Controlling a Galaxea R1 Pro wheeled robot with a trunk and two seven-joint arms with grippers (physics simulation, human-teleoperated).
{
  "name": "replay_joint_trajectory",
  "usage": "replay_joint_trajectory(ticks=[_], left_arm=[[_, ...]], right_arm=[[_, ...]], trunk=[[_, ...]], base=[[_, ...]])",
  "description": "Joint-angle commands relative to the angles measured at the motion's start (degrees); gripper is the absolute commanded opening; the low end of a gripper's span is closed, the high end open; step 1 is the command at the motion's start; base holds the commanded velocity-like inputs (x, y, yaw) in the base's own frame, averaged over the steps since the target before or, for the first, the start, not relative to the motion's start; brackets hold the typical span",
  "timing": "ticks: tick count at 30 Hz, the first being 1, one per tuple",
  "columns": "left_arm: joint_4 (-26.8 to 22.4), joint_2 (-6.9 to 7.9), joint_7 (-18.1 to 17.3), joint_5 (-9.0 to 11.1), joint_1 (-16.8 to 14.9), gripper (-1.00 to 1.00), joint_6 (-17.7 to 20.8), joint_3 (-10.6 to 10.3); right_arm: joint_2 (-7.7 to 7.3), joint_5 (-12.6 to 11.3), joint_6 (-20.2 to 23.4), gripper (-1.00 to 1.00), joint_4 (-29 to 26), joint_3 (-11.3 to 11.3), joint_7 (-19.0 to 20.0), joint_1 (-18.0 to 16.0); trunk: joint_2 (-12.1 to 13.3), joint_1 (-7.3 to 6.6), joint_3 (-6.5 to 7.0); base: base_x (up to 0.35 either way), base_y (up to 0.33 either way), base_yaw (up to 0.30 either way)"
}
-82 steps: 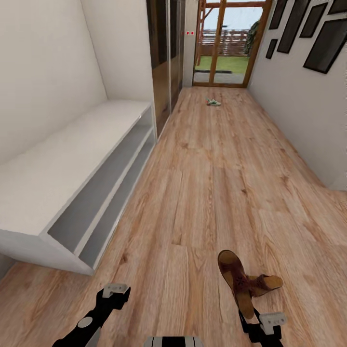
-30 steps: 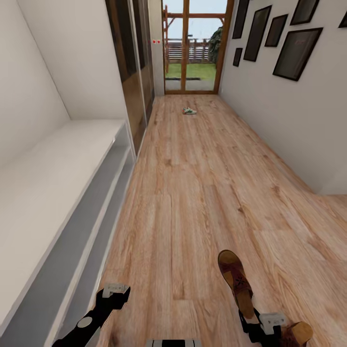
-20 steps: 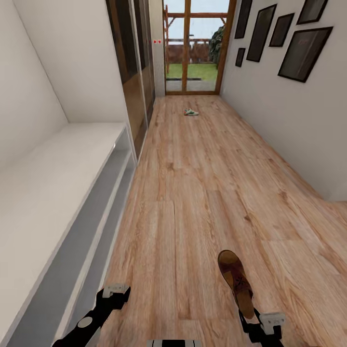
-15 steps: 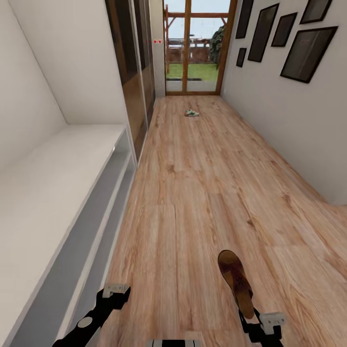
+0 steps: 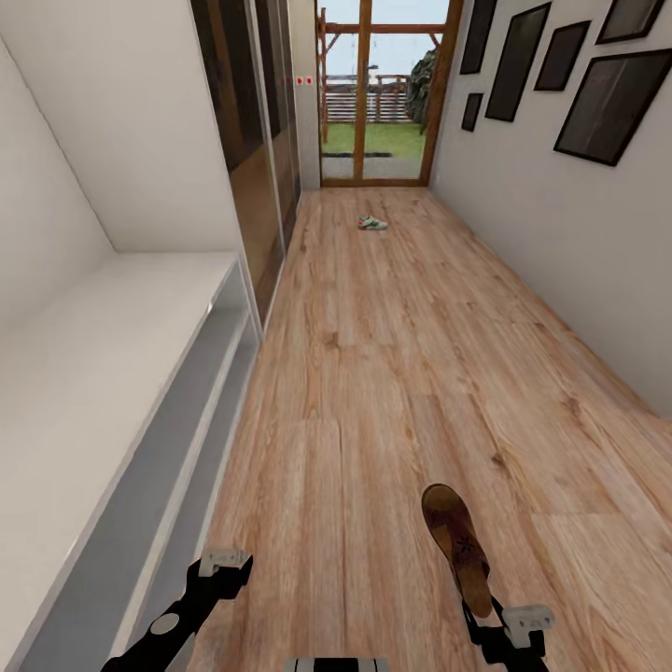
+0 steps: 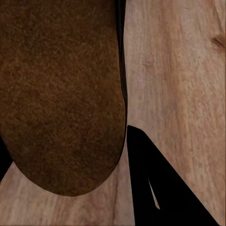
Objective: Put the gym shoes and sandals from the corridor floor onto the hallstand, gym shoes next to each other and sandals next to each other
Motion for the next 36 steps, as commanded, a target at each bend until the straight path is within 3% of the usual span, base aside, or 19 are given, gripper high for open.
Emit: replay_joint_trajectory(ticks=[1, 18, 36], left_arm=[[0.05, 0.05, -0.12, 0.41, -0.03, 1.0, -0.18, -0.28], [0.11, 0.05, -0.12, 0.41, -0.03, 1.0, -0.18, -0.28], [0.11, 0.05, -0.13, 0.41, -0.03, 1.0, -0.18, -0.28]], right_arm=[[0.04, 0.01, -0.15, -1.0, -0.03, -0.47, 0.56, -0.06], [0.06, 0.01, -0.15, -1.0, -0.07, -0.47, 0.56, -0.06], [0.06, 0.01, -0.15, -1.0, 0.0, -0.47, 0.56, -0.06]], trunk=[[-0.01, 0.03, -0.04], [-0.01, 0.03, -0.04], [-0.01, 0.03, -0.04]], base=[[0.34, 0.0, 0.0], [0.34, -0.009, 0.0], [0.294, -0.143, 0.0]])
